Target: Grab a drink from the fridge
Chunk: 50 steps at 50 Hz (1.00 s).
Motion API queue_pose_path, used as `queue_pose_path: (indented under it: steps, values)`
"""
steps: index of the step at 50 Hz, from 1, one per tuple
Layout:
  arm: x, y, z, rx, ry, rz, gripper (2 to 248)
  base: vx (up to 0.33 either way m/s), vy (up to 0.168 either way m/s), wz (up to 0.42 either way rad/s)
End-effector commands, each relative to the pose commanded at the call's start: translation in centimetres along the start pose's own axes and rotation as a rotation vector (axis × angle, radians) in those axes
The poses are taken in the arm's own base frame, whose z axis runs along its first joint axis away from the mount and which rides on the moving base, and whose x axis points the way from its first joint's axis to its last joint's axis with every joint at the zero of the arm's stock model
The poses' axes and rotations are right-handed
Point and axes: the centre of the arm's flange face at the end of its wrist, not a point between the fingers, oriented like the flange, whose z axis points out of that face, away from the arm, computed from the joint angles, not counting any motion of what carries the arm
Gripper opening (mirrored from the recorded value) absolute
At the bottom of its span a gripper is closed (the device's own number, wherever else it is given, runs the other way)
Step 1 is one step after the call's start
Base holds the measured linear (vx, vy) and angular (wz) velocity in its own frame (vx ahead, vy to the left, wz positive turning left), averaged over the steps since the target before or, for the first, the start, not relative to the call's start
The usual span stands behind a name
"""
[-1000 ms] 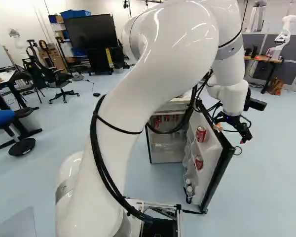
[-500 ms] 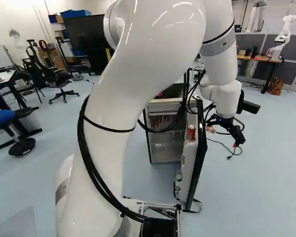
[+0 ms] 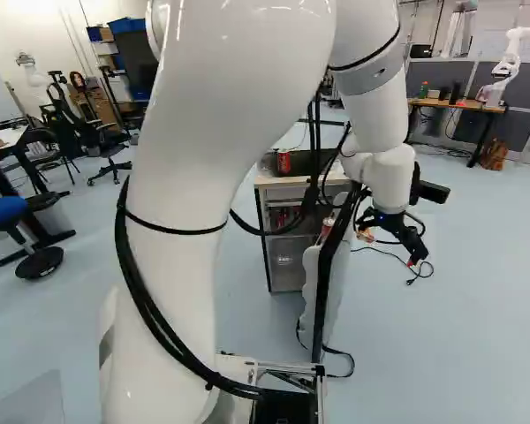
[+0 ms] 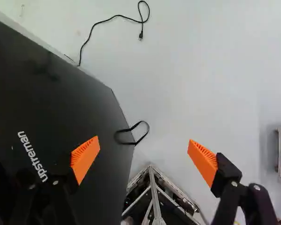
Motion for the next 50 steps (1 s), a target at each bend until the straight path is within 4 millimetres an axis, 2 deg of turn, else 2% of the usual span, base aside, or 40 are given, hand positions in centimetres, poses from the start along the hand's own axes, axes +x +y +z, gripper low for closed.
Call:
queue_pose_path:
  steps: [50]
  values:
    - [-8.0, -3.7, -3.1, -0.007, 0.014, -0.215, 247, 0.000, 0.000, 0.000]
